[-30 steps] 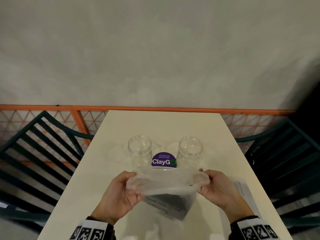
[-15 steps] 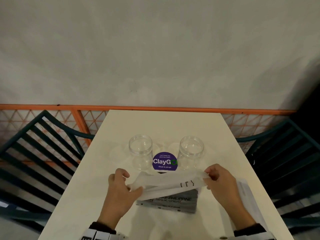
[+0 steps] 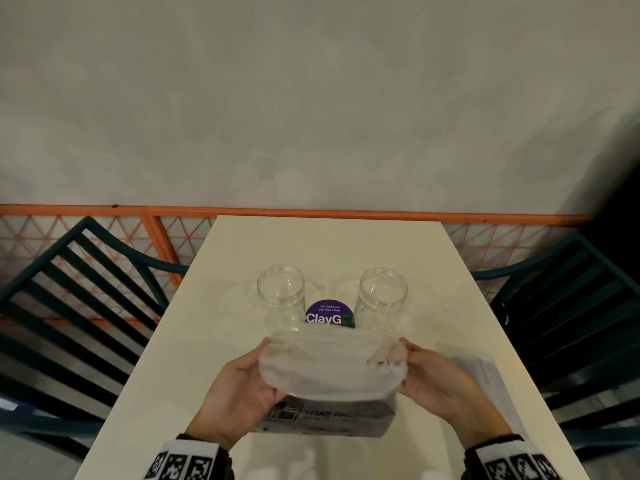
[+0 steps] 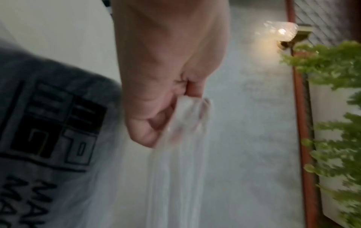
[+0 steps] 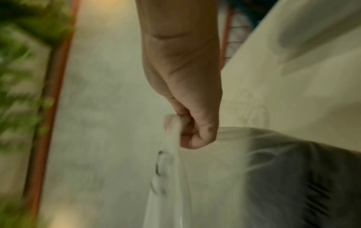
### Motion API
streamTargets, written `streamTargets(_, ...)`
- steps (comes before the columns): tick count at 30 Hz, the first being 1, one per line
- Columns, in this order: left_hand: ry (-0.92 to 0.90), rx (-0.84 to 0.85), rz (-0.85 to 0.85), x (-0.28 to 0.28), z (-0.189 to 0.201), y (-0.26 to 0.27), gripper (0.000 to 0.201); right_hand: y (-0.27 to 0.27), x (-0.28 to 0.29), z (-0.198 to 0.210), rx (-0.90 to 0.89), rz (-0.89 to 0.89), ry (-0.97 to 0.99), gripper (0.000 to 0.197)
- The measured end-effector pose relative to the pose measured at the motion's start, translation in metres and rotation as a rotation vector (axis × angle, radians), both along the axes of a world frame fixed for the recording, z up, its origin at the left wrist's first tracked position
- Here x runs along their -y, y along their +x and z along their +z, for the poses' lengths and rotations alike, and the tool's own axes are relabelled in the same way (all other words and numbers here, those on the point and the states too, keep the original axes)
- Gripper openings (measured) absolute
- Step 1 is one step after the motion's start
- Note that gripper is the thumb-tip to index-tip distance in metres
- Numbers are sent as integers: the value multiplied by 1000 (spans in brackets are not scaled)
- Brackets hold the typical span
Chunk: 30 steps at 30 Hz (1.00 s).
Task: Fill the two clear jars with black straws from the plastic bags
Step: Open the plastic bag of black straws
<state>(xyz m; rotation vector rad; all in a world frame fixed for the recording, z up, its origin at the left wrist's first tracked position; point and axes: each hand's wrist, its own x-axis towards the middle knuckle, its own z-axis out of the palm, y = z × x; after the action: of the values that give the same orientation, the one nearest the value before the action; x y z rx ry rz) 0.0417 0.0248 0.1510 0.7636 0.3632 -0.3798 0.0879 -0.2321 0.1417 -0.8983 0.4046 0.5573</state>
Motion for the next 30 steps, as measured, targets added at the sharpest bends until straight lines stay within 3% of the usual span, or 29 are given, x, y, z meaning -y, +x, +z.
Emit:
streamTargets(2,-4,-59,23,-1,-6,0,29,4,7,-7,-57,-74,91,35)
streamTargets(5,129,-65,-53,7,-16,-5,28,5,9,-11,-74,-122,195,56)
streamTargets(7,250,-4,-93,10,-20,-8,34,0,7,-4,-9,-86,182,32)
streamTargets(8,327,23,-105,9,-22,-9,44,-4,4,1,58,-67,123,13)
streamTargets(11,572,34,-78,6,-25,-10,63,-12,-1,1,226,14,-296,26)
streamTargets(14,984,46,23,5,-29,-9,40,-9,-4,-13,366,33,-796,25)
streamTargets(17,1256,106,147,-1,-33,-10,27,-4,0,-13,380,-18,-930,14)
streamTargets(21,1156,168,111,-7,-28,-13,10,-10,4,-12,359,38,-809,11)
streamTargets(27,956,163,9,2,-29,-13,27,-18,-9,-11,233,132,-487,16)
streamTargets(30,672,46,-28,4,-29,-16,26,-16,-11,-15,62,86,-344,16)
